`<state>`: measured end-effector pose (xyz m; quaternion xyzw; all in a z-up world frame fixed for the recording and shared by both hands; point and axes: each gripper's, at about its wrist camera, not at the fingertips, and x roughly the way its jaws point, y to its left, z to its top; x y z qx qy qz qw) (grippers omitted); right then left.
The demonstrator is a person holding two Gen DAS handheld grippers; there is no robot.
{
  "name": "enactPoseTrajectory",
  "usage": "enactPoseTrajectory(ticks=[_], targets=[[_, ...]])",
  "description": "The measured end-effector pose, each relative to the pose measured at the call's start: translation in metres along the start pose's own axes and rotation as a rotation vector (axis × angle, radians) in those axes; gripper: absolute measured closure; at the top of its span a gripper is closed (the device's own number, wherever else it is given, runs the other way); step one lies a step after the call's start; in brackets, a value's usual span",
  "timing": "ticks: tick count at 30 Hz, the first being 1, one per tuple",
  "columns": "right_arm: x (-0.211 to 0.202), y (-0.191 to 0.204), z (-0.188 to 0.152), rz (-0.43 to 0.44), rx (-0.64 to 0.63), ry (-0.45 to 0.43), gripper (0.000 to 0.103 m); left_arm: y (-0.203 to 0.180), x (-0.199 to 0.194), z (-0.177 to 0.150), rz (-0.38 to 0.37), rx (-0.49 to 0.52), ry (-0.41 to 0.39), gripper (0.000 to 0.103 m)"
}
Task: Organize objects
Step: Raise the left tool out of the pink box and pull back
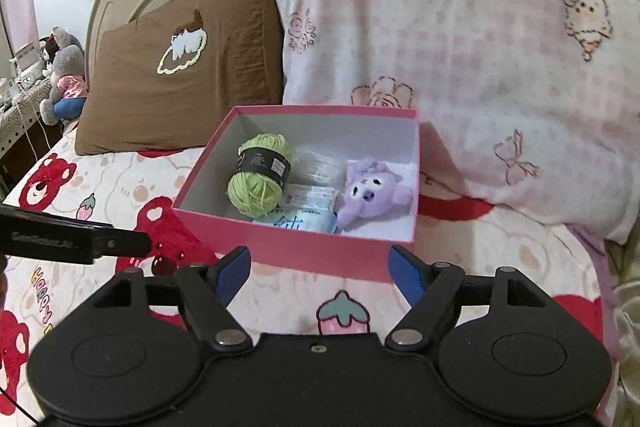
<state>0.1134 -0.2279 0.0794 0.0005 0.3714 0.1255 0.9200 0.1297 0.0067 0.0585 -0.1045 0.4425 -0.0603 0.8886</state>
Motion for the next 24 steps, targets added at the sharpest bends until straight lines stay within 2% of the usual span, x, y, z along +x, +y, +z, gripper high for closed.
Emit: enactPoseTrajectory(ticks=[6, 12, 18, 20, 24], targets=[[-0.008, 0.001, -0.006, -0.022, -0.010, 0.025, 0.019, -0.005, -0.012, -0.012, -0.003, 0.002, -0.004, 0.039], [-0.008, 0.006, -0.012, -0.051, -0.050, 0.044, 0.006, -0.008, -0.011, -0.022, -0.012, 0.000, 0.018, 0.030], [-0.003, 0.001, -0.017, -0.063, -0.003, 0.091, 0.006, -0.013, -0.011, -0.028, -0.003, 0.022, 0.009, 0.014], [-0.003, -0.001, -0.017, -0.066, 0.009, 0.100, 0.006, -0.014, -0.011, -0.028, 0.008, 0.026, 0.003, 0.005], [-0.005, -0.004, -0.017, -0.085, 0.017, 0.110, 0.006, -0.015, -0.010, -0.028, 0.037, 0.049, 0.023, 0.004]])
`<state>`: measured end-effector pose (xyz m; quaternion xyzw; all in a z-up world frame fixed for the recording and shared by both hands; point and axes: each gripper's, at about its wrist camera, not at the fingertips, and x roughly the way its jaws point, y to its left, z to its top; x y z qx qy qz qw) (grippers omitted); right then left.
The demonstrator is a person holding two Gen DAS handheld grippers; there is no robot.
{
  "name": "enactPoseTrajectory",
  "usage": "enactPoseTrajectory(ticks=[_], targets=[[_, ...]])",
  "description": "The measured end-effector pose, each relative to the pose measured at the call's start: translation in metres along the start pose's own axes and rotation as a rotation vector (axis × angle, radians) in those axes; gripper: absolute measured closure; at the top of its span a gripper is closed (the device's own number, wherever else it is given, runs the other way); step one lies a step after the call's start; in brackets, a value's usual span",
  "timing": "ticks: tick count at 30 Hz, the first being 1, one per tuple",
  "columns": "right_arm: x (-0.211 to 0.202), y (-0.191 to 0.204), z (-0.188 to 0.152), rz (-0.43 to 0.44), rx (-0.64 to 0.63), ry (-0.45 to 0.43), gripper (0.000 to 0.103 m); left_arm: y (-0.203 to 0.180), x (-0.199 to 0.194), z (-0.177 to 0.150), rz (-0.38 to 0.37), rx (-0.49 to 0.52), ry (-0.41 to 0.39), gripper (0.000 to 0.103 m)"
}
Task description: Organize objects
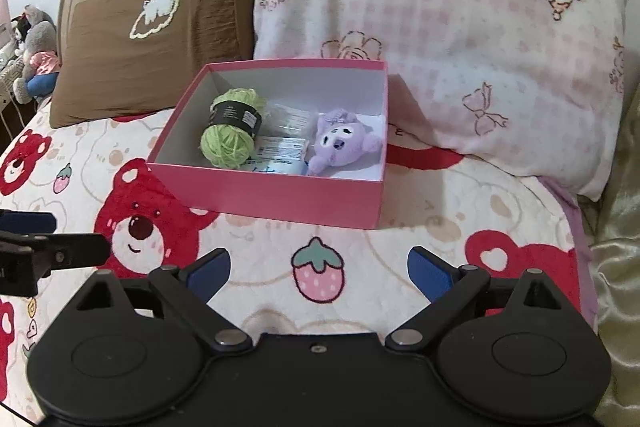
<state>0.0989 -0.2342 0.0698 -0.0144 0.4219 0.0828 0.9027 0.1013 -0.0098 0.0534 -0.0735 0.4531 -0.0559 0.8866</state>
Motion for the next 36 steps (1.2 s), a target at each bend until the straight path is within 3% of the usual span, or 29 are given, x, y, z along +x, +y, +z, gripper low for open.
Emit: enactPoseTrajectory(ticks=[11, 15, 36], targets=[[-0.009, -0.005, 0.001, -0.028, -0.011, 0.021, 0.006, 0.007, -0.003, 0.000, 0.061, -0.019, 0.027, 0.001], [-0.015, -0.004, 0.000, -0.031, -0.016, 0.016, 0.006, 0.002, -0.002, -0.003, 0.124, 0.009, 0.066, 0.000], [-0.013, -0.004, -0.006, -0.005, 0.002, 0.049, 0.006, -0.002, -0.015, -0.007, 0.121, 0.004, 0.019, 0.000]])
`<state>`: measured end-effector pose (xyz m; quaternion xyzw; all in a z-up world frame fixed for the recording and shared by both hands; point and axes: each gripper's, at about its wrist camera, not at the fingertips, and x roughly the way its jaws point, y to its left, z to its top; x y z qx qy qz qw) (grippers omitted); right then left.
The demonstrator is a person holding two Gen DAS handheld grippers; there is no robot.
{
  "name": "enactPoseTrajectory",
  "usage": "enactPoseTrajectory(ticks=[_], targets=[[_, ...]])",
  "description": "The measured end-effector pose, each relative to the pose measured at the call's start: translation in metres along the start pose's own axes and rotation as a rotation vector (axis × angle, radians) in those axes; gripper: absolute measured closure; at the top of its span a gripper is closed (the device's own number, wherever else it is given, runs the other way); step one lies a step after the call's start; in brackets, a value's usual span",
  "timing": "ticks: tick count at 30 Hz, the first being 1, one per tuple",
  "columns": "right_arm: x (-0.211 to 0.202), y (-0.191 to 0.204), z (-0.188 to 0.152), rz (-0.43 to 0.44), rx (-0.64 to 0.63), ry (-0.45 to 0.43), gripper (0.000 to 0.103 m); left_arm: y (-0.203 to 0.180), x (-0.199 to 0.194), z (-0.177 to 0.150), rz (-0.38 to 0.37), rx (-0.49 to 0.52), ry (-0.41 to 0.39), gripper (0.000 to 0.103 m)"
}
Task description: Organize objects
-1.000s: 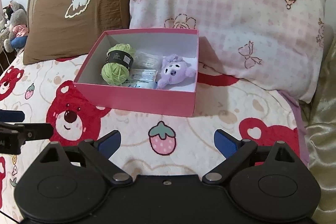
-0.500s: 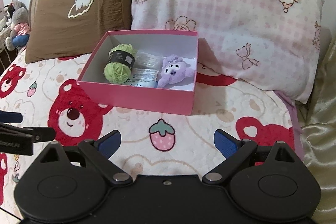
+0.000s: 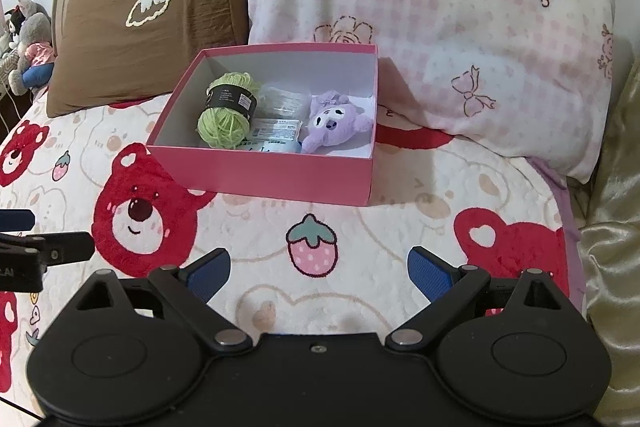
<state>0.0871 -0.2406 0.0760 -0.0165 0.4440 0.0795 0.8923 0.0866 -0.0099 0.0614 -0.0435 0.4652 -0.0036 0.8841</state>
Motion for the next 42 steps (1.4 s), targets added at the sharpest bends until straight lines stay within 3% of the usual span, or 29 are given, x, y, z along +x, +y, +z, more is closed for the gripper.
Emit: enactPoseTrajectory(ticks=[10, 16, 42], targets=[[-0.003, -0.006, 0.000, 0.039, 0.019, 0.008, 0.006, -0.003, 0.005, -0.001, -0.007, -0.007, 0.022, 0.000], [-0.003, -0.001, -0.002, 0.022, -0.001, 0.006, 0.006, 0.000, 0.007, -0.001, 0.036, 0.006, 0.054, 0.000], [-0.009, 0.008, -0.003, -0.015, -0.072, -0.007, 0.006, 0.002, 0.016, -0.003, -0.003, -0.004, 0.102, 0.000]])
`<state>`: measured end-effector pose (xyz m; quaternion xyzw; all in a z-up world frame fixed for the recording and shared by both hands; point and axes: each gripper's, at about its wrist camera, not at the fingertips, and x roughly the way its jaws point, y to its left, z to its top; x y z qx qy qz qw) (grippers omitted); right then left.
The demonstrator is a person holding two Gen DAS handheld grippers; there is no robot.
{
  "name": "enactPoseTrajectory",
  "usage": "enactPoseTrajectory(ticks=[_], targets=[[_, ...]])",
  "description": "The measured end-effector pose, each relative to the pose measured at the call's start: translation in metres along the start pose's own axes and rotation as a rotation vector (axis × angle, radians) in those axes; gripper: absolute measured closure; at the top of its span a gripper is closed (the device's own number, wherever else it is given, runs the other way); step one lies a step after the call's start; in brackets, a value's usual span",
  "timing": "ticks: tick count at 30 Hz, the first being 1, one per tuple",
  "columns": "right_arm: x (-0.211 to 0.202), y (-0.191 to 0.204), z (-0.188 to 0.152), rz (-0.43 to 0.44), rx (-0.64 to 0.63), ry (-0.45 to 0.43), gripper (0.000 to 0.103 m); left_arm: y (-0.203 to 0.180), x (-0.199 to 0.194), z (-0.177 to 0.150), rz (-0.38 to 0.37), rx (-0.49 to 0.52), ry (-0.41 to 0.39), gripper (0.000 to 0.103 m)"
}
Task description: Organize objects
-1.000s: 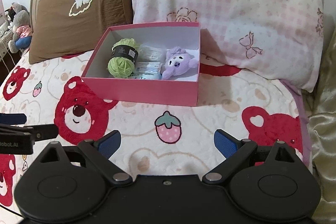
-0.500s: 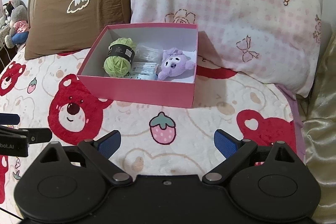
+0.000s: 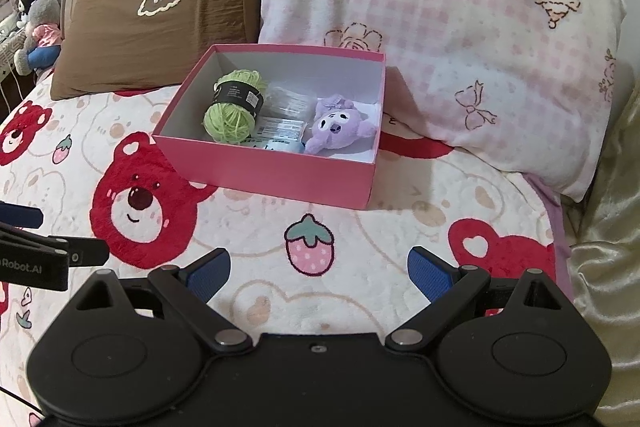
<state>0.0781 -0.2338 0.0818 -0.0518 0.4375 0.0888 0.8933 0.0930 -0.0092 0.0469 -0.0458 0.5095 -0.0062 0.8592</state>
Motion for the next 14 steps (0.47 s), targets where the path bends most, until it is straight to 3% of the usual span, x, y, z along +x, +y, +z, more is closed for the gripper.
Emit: enactPoseTrajectory(ticks=[14], targets=[[0.0014, -0.0001, 0.0009, -0.003, 0.001, 0.004, 0.006, 0.0040, 0.0003, 0.0018, 0.037, 0.003, 0.003, 0.000]])
